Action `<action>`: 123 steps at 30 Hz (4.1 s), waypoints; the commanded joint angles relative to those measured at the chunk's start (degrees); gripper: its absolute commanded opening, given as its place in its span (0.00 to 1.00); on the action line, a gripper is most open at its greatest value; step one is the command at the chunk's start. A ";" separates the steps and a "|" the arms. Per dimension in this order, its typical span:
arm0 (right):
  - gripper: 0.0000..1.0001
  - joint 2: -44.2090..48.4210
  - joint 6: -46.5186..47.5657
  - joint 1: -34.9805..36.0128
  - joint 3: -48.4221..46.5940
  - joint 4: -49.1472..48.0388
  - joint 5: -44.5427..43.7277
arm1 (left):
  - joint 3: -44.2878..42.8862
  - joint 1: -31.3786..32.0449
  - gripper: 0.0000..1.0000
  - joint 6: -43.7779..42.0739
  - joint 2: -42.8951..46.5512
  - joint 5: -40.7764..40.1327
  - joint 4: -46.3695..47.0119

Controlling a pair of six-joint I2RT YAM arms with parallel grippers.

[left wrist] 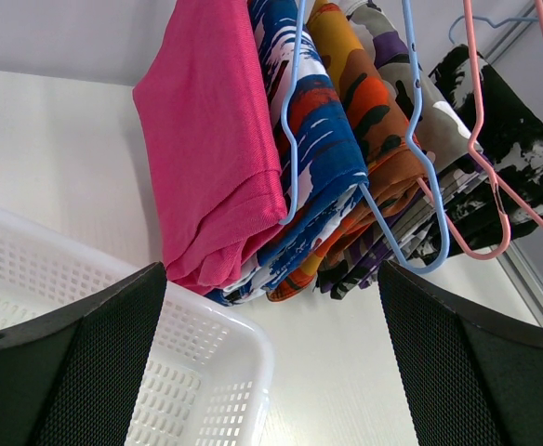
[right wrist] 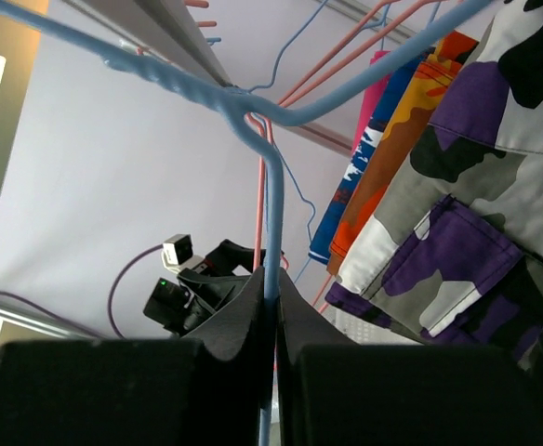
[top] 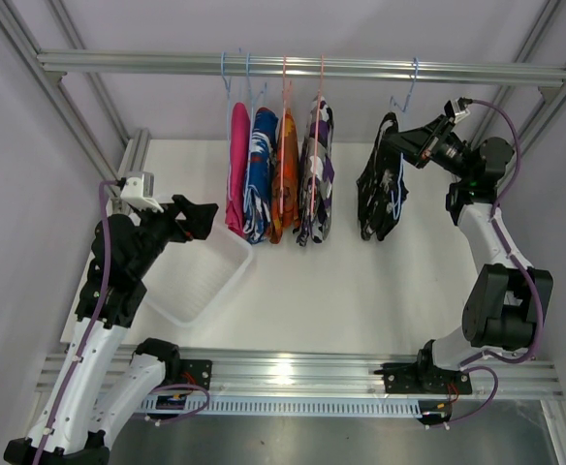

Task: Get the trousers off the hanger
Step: Pick up the hanger from the clothesline.

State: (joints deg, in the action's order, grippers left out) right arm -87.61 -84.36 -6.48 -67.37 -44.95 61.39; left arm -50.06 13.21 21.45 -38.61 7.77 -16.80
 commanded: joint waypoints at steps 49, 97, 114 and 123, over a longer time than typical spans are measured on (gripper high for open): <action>0.00 7.80 2.79 1.38 -11.74 8.21 -4.17 | -0.56 -0.56 0.99 0.08 0.20 2.78 2.82; 0.00 32.77 17.56 8.06 -5.57 39.94 -23.41 | -1.00 45.99 0.99 -16.16 -0.58 -16.54 12.31; 0.00 37.51 10.35 16.58 -2.07 43.19 -31.23 | -0.82 56.92 0.99 -29.98 -16.76 -37.65 43.33; 0.00 37.43 8.86 19.66 -1.71 42.84 -33.70 | -3.20 60.97 0.99 -32.53 -23.53 -38.18 48.52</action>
State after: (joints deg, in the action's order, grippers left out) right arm -51.94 -75.46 12.71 -66.52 6.46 30.00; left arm -51.42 73.06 -9.67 -62.02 -29.43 26.13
